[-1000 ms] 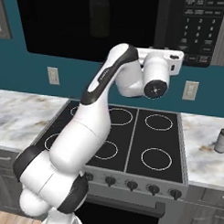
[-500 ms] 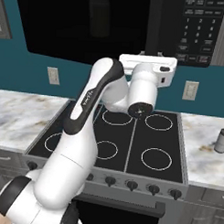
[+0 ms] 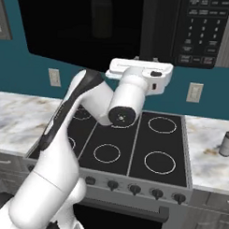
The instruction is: Open the microwave door.
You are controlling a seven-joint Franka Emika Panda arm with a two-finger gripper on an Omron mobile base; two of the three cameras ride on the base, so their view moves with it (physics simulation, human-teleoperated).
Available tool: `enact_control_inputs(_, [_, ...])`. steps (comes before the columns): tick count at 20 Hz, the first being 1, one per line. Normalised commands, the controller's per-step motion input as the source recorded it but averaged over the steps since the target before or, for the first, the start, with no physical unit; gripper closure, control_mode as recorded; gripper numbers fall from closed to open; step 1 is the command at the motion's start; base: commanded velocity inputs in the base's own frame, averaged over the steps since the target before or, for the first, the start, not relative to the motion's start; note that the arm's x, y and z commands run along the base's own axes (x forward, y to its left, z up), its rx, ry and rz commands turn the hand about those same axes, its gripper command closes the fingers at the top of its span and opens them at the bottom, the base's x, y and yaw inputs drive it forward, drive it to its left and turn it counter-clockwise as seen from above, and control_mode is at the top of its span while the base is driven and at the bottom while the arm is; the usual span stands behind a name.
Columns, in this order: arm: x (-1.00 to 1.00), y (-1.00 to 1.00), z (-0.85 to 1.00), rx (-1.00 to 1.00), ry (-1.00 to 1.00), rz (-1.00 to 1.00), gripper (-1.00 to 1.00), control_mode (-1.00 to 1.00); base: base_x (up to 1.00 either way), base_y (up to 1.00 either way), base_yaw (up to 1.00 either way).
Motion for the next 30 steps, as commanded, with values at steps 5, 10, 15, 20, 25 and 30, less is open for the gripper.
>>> enact_control_inputs(5, [-1.00,0.34,0.63,-0.05,0.11,-0.05,1.00,-1.00,0.00,0.00,0.00])
enact_control_inputs(10, [-1.00,0.50,0.18,-0.13,0.02,-0.01,-1.00,-1.00,0.00,0.00,0.00])
enact_control_inputs(15, [-1.00,0.16,-0.01,-0.07,-0.11,0.07,-1.00,-1.00,0.00,0.00,0.00])
enact_control_inputs(20, [-1.00,-0.19,0.00,0.01,-0.09,0.00,-1.00,-1.00,0.00,0.00,0.00])
enact_control_inputs(25, [-0.93,-0.72,0.13,0.11,0.01,-0.04,-1.00,-1.00,0.00,0.00,0.00])
enact_control_inputs(30, [-0.37,-0.92,0.30,0.30,0.01,0.06,-1.00,-1.00,0.00,0.00,0.00])
